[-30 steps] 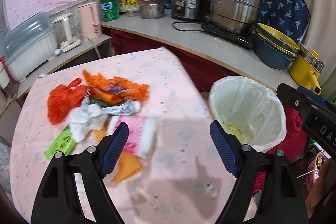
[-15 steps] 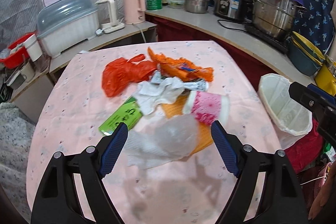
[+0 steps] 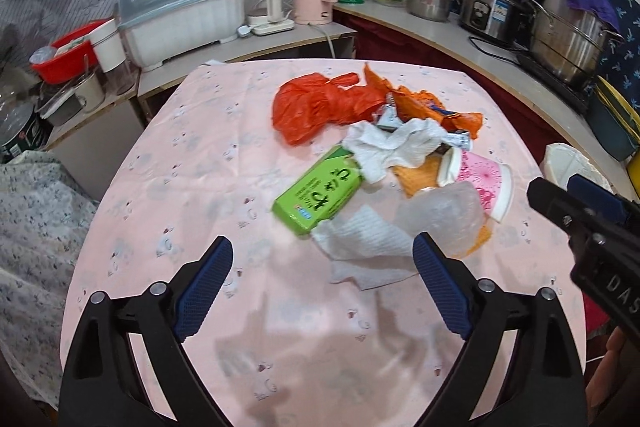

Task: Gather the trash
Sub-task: 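Return the right gripper to the pile and grasp the clear plastic bag, then carry the clear plastic bag with the right gripper into the bin and release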

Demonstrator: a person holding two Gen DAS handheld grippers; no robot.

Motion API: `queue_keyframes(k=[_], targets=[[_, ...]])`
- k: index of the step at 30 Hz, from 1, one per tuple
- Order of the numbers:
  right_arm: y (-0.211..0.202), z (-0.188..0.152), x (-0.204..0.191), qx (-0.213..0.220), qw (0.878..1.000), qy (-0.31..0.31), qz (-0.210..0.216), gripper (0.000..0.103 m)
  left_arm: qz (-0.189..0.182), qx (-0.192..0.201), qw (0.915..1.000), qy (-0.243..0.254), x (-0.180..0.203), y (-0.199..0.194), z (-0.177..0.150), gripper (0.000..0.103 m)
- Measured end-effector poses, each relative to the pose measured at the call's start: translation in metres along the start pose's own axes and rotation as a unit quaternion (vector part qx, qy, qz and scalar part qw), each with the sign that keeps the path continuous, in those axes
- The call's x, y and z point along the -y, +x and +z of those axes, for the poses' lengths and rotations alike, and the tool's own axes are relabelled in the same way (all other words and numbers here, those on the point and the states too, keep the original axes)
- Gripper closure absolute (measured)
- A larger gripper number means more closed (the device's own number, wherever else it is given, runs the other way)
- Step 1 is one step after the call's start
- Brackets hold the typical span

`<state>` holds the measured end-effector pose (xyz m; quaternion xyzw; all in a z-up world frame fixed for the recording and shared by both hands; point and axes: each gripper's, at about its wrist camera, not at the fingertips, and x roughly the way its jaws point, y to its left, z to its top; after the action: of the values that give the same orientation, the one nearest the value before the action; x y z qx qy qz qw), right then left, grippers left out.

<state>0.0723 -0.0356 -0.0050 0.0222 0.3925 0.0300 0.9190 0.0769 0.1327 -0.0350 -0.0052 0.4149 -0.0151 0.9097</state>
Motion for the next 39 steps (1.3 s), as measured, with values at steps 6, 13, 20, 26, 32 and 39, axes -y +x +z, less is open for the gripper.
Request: queue_keyframes(k=[6,13,20,26,32,39], targets=[[0.024,-0.006,-0.023,-0.018,1.0,-0.016,0.009,0.042,0.011,-0.013,0.9997,-0.015,-0.021,0.007,-0.009,0.015],[0.049,-0.012,-0.028,-0.044,0.999,-0.017,0.007,0.042,0.018,-0.025,0.9992,-0.026,-0.037,0.015,-0.014,0.015],[0.067,-0.015,-0.027,-0.068,0.997,-0.018,0.02,0.09,0.013,-0.031,0.9991,-0.026,-0.037,0.021,-0.014,0.015],[0.043,-0.001,-0.015,-0.021,1.0,-0.011,0.02,0.1,-0.005,-0.035,0.9992,-0.018,-0.021,0.026,-0.011,0.015],[0.013,0.019,0.013,0.026,0.999,0.018,0.007,0.1,-0.043,-0.046,0.998,-0.01,0.004,0.034,-0.008,0.011],[-0.009,0.033,0.046,0.056,0.997,0.046,-0.01,0.1,-0.061,-0.074,0.9951,-0.024,0.032,0.055,-0.001,0.011]])
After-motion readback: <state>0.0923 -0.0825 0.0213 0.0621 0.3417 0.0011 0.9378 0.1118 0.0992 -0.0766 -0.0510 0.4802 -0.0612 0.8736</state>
